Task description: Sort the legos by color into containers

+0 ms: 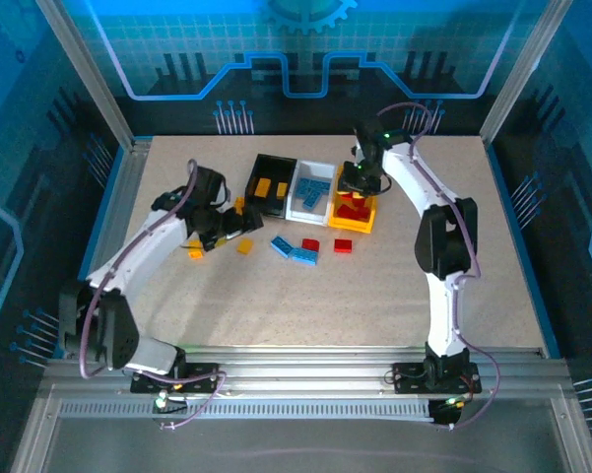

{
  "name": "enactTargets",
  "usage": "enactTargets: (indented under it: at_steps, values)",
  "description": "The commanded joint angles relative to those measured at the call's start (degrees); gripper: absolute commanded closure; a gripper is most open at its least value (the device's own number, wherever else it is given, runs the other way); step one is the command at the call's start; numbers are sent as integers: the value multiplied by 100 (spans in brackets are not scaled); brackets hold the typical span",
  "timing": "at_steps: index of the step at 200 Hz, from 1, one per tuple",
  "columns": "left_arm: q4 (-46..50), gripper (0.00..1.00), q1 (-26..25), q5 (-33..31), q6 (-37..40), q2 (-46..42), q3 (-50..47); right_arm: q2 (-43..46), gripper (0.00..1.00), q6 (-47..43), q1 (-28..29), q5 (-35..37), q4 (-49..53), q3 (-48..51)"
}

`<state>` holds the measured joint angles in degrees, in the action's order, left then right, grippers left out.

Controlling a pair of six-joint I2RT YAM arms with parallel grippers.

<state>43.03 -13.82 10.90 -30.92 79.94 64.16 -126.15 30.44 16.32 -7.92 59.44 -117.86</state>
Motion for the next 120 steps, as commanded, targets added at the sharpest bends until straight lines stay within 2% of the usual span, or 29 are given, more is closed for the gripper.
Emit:
enactTargets:
  at_steps: [1, 24, 60, 103, 120]
  values:
    - [344, 1, 20, 172, 210, -664, -427, -445, 70, -3, -32, 164, 468, -630]
    - [666, 1, 29, 100, 323, -1095, -631, -686, 67, 53, -31, 290, 455, -854]
    - [1125, 1, 37, -233, 380, -1341, -614, -679, 51, 85, -1, 369, 462, -968]
    - [1291, 1, 129, -510, 228, -1256, -375, -137, 42, -165, 3, 466, 532, -681]
    - [1351, 1, 202, -439, -50, -1130, -276, 266, 41, -205, 41, 348, 377, -145]
